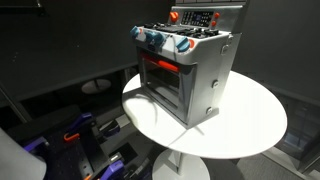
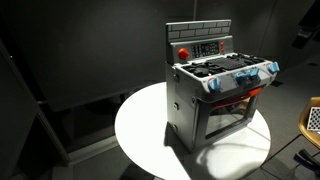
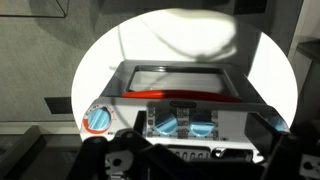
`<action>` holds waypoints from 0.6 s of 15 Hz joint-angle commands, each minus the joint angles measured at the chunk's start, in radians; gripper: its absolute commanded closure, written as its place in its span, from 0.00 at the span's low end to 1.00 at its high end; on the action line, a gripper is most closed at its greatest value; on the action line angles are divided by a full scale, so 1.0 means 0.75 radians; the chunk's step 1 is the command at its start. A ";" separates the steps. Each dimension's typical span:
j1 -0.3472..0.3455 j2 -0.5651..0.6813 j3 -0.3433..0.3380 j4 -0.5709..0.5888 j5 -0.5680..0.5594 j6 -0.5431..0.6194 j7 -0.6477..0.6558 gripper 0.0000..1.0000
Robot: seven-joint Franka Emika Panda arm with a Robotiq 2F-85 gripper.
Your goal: Push the top orange button on the right side of the stoves button display twice
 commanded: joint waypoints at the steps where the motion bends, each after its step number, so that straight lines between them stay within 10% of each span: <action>1: -0.060 0.131 -0.019 0.102 -0.037 0.107 0.080 0.00; 9: -0.185 0.378 -0.011 0.224 -0.159 0.381 0.293 0.00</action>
